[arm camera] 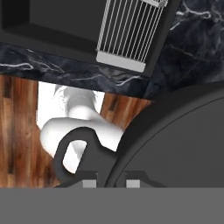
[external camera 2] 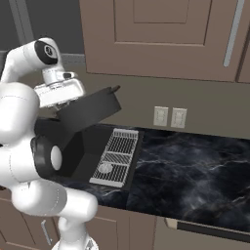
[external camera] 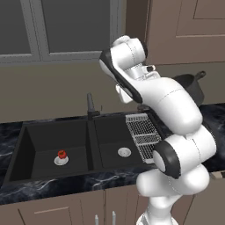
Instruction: Dump the bell pepper from the pot into the sink. Then turn on the water and wash the bell pepper. Then turn off the water and put the bell pepper back in the pot.
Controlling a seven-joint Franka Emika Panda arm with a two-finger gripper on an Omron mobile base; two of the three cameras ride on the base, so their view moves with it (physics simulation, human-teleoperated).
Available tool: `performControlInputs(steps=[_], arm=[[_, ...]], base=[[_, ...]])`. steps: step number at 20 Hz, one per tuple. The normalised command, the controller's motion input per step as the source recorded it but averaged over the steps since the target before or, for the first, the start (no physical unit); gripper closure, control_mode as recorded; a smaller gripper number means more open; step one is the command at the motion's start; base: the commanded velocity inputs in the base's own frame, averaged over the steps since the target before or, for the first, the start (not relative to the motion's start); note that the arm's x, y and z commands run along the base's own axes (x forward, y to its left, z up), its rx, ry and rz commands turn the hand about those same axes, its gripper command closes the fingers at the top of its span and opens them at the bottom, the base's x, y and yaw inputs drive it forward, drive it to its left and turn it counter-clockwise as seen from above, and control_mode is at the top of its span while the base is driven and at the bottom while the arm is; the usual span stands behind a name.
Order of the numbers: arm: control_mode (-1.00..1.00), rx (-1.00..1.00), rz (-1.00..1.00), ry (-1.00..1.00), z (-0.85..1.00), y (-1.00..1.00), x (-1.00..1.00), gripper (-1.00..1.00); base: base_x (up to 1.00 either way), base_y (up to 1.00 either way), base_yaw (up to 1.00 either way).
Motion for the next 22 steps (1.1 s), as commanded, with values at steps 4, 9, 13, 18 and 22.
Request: performControlInputs(steps=[4,9,13,18,22], arm=[[-1.0,0.02,0.0,0.0,-0.09,-0.58,-0.19,1.0],[-1.0,0.07,0.0,0.0,-0.14,-0.56,-0.24,1.0],[-1.0,0.11,0.0,0.0,-0.18,-0.52,-0.1,1.0],[-1.0,0.13,0.0,0.0,-0.27,-0.49,0.0,1.0],[-1.0,0.1,0.01,0.0,-0.31,-0.5,0.0,1.0]], base=[[0.0,0.0,0.0],[0.0,0.0,0.0],[0.0,0.0,0.0],[0.0,0.0,0.0],[0.0,0.0,0.0]])
